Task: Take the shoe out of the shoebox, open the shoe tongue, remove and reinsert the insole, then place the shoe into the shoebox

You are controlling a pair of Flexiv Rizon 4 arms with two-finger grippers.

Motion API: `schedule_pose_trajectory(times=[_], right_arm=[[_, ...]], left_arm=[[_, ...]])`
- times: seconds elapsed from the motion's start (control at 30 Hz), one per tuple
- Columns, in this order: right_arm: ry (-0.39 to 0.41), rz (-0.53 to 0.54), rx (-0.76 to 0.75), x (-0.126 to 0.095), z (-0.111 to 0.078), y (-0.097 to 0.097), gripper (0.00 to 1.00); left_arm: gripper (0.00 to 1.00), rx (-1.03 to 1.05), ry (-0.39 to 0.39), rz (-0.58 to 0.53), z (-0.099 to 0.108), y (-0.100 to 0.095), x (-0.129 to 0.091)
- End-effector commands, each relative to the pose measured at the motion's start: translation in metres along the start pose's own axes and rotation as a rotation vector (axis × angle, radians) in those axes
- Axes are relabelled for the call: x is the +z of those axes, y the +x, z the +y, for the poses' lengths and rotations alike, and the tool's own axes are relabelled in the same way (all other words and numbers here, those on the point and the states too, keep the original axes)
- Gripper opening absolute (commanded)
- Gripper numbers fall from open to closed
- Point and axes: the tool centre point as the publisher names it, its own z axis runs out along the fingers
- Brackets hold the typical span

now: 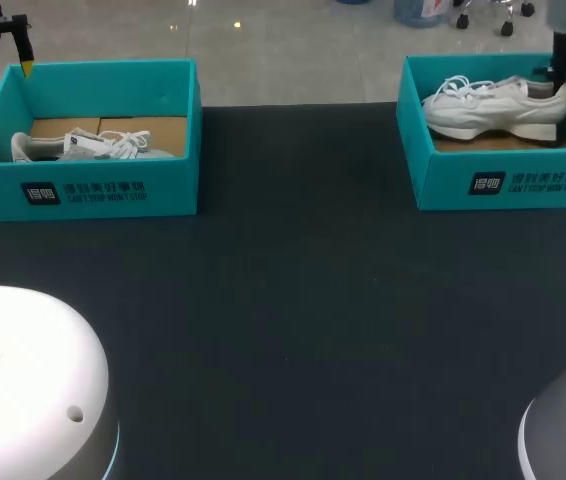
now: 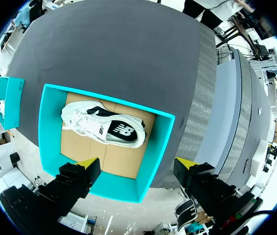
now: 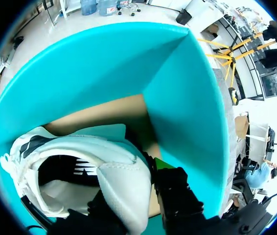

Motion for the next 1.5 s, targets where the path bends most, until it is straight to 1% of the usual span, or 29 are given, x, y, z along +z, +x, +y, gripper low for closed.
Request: schedule_pose_trajectory(times=[0.03,0.23,0.3,0.37,0.43,0.57,0.8,0.97,1.2,1.33,1.5], right_arm=[[-0.002,0.006,-0.010,-0.018,-0.002,-0.010,0.00],[-0.023,0.005,-0.026,-0.044,-0.008,-0.024,0.00],[-0.020,0.000,-0.009,-0.054,-0.011,-0.030,0.00],[-0.006,0.003,0.026,-0.064,-0.015,-0.036,0.00],[-0.015,0.013,0.078,-0.073,-0.018,-0.041,0.00],[-0.018,-0.011,0.173,-0.086,-0.027,-0.049,0.00],[-0.075,-0.011,0.229,-0.119,-0.046,-0.053,0.00],[-0.119,-0.004,0.240,-0.145,-0.063,-0.054,0.00],[-0.131,-0.011,0.224,-0.173,-0.087,-0.054,0.00],[-0.121,-0.011,0.225,-0.185,-0.097,-0.054,0.00],[-0.121,-0.011,0.225,-0.185,-0.097,-0.054,0.00]], left_arm=[[1.00,0.000,-0.002,0.002,-0.001,0.000,0.000],[1.00,0.000,-0.002,0.002,-0.001,0.000,0.000],[1.00,0.000,-0.002,0.002,-0.001,0.000,0.000],[1.00,0.000,-0.002,0.002,-0.001,0.000,0.000],[1.00,0.000,-0.002,0.002,-0.001,0.000,0.000],[1.00,0.000,-0.002,0.002,-0.001,0.000,0.000],[1.00,0.000,-0.002,0.002,-0.001,0.000,0.000],[1.00,0.000,-0.002,0.002,-0.001,0.000,0.000],[1.00,0.000,-0.002,0.002,-0.001,0.000,0.000],[1.00,0.000,-0.002,0.002,-0.001,0.000,0.000],[1.00,0.000,-0.002,0.002,-0.001,0.000,0.000]])
